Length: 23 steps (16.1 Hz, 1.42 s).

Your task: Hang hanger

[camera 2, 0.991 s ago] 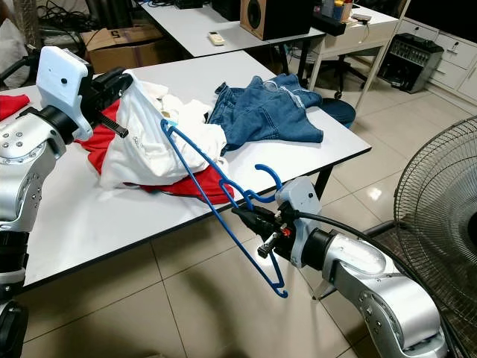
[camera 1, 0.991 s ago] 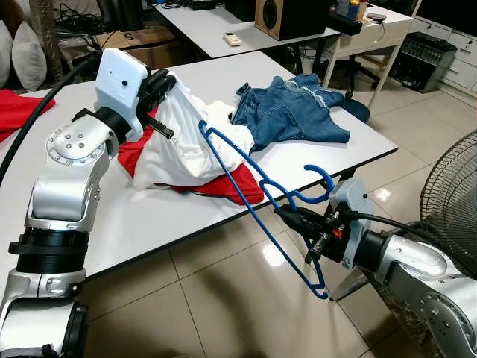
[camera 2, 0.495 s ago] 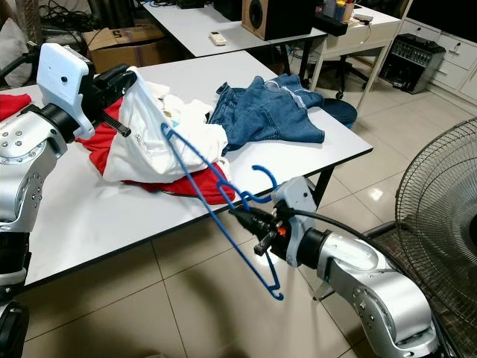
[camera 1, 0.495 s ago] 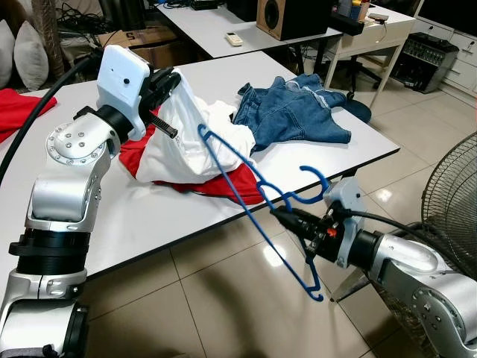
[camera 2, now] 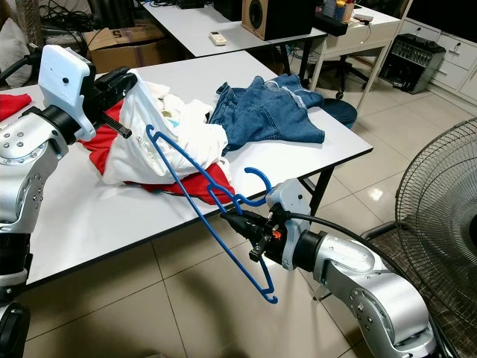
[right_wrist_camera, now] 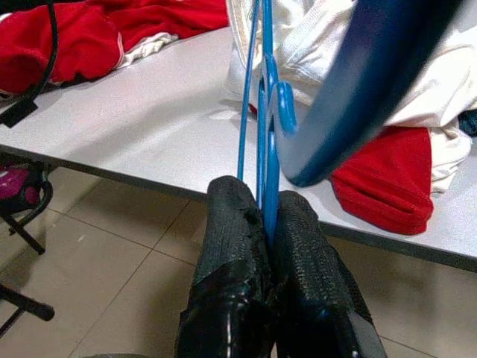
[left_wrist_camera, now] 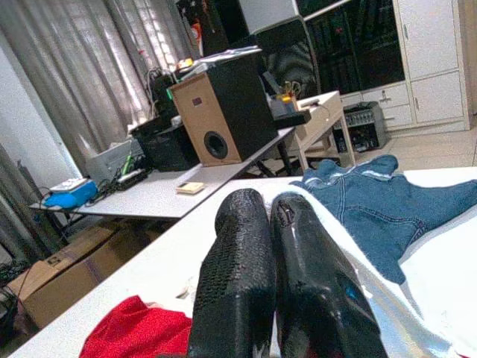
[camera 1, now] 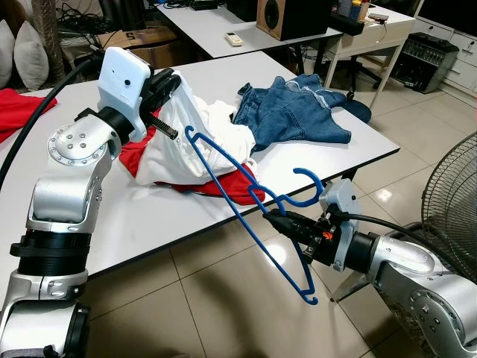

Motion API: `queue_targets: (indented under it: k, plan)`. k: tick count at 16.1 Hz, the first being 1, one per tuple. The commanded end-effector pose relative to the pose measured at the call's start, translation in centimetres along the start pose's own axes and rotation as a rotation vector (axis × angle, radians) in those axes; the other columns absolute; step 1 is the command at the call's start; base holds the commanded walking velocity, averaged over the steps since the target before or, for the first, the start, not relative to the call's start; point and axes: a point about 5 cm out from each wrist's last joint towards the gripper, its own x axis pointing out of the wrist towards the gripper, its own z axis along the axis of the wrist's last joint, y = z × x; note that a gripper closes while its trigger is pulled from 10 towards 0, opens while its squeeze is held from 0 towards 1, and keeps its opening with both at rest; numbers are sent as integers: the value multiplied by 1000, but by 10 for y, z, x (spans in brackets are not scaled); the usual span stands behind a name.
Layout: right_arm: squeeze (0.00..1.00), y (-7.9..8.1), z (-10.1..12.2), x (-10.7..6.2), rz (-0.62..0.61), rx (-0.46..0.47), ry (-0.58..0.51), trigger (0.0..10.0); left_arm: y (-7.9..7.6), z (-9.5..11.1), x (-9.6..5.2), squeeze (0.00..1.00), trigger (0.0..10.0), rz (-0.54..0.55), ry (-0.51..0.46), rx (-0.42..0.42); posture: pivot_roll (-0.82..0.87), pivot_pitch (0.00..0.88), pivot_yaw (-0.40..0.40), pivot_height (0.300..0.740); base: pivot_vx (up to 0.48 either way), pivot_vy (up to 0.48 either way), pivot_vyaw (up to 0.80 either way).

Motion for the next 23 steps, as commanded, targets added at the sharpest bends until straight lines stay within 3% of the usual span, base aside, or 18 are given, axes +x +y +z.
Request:
queue_targets:
  k: [1, 5, 7, 10, 12, 14, 16, 17, 18, 19, 21, 23]
  plan:
    - [0, -3, 2, 1, -13, -9, 2, 0, -4, 3, 0, 0, 0, -24, -14, -3, -145, 0, 9, 740, 0, 0, 0]
    - [0, -20, 1, 10, -89, 28, -15, 0, -1, 4, -2, 0, 0, -60, -15, 18, -138, 0, 14, 740, 0, 0, 0]
    - [0, -32, -9, 10, -175, 120, 10, 0, 7, 7, -11, 0, 0, -54, -22, 44, -130, 0, -2, 740, 0, 0, 0]
    - [0, -52, -5, 6, -308, 193, -33, 0, 14, 7, -16, 0, 0, -34, -16, 67, -126, 0, -7, 740, 0, 0, 0]
    - [0, -65, 11, 8, -351, 212, -124, 0, 20, 7, -16, 0, 0, 6, -9, 76, -124, 0, -8, 740, 0, 0, 0]
    - [0, -73, 53, 20, -338, 159, -309, 0, 34, 17, -5, 0, 0, 125, -62, 107, -123, 0, -9, 740, 0, 0, 0]
    - [0, -71, 93, 19, -326, 79, -518, 0, 51, 42, -1, 0, 0, 245, -196, 136, -123, 0, -9, 740, 0, 0, 0]
    - [0, -64, 118, 14, -292, 56, -652, 0, 63, 65, -4, 0, 0, 315, -333, 126, -124, 0, -7, 740, 0, 0, 0]
    - [0, -58, 118, 14, -264, 44, -637, 0, 65, 69, -8, 0, 0, 321, -361, 112, -129, 0, -2, 740, 0, 0, 0]
    - [0, -55, 102, 17, -257, 47, -558, 0, 60, 55, -9, 0, 0, 287, -289, 121, -130, 0, -1, 740, 0, 0, 0]
    - [0, -50, 48, 24, -288, 135, -333, 0, 36, 19, -12, 0, 0, 195, -135, 117, -131, 0, 1, 740, 0, 0, 0]
    - [0, -44, 30, 25, -286, 236, -306, 0, 27, 10, -14, 0, 0, 145, -117, 106, -131, 0, 0, 740, 0, 0, 0]
